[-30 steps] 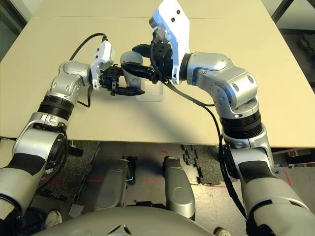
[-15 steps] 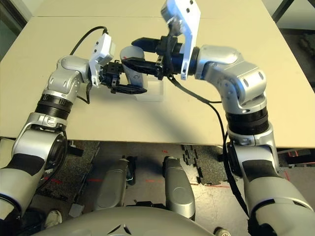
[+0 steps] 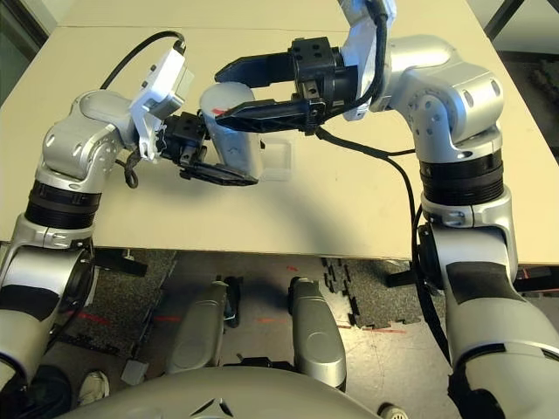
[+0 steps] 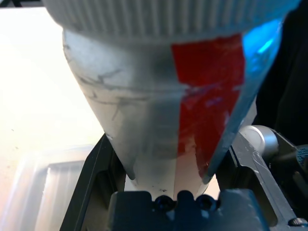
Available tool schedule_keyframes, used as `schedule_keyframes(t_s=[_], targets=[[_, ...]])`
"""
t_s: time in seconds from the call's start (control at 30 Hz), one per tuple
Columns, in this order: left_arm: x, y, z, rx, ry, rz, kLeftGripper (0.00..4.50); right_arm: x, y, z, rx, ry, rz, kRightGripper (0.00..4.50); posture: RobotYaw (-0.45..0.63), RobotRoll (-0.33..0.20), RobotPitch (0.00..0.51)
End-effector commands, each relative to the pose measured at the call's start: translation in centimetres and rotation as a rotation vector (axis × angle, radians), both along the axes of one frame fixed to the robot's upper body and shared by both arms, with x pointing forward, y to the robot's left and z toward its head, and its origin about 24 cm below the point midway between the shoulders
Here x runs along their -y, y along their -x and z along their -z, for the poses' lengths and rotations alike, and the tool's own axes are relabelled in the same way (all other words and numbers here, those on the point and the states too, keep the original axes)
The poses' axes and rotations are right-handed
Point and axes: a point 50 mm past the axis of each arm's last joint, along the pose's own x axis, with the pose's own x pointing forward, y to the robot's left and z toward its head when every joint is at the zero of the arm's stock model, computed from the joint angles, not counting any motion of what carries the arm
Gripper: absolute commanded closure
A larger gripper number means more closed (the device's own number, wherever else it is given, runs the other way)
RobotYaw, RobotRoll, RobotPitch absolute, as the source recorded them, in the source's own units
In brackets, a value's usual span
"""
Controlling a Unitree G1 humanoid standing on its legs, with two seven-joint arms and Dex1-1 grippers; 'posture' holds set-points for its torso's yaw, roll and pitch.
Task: Pour the medicine from the bottle into the box.
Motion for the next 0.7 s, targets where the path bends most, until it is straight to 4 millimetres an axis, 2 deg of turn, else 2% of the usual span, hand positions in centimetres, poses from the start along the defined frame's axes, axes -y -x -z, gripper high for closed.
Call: schedule_keyframes(t_s=[0.03, 0.23, 0.3, 0.33, 0.43, 0.6, 0.7], targets=[[1.0, 1.7, -1.0, 0.034, 0.032, 0.143, 1.79, 1.1, -1.0, 0.5, -0.005, 0.047, 0.103, 1.96, 0.04, 0.000, 0.216], [1.0, 1.6, -0.9, 0.039, 0.038, 0.130, 1.79, 1.3, -1.0, 0.6, -0.023, 0.051, 0.114, 1.96, 0.04, 0.000, 0.218], [1.0, 1.2, -1.0, 0.047, 0.049, 0.106, 1.79, 1.2, -0.9, 0.4, -0.026, 0.044, 0.124, 1.21, 0.04, 0.000, 0.218], [1.0, 1.0, -1.0, 0.056, 0.056, 0.086, 1.79, 1.2, -0.7, 0.2, -0.032, 0.035, 0.131, 1.00, 0.03, 0.000, 0.216], [0.3, -0.1, -0.7, 0.080, 0.060, 0.007, 1.79, 1.5, 0.5, -0.6, -0.052, 0.024, 0.151, 0.01, 0.03, 0.000, 0.202], [-2.0, -2.8, 0.2, 0.120, 0.058, -0.174, 1.79, 2.0, 1.7, -2.6, -0.052, -0.092, 0.226, 0.00, 0.02, 0.000, 0.186], [-3.1, -3.8, 1.3, 0.121, 0.034, -0.236, 1.79, 1.9, 2.1, -2.7, -0.045, -0.122, 0.264, 0.00, 0.02, 0.000, 0.182]])
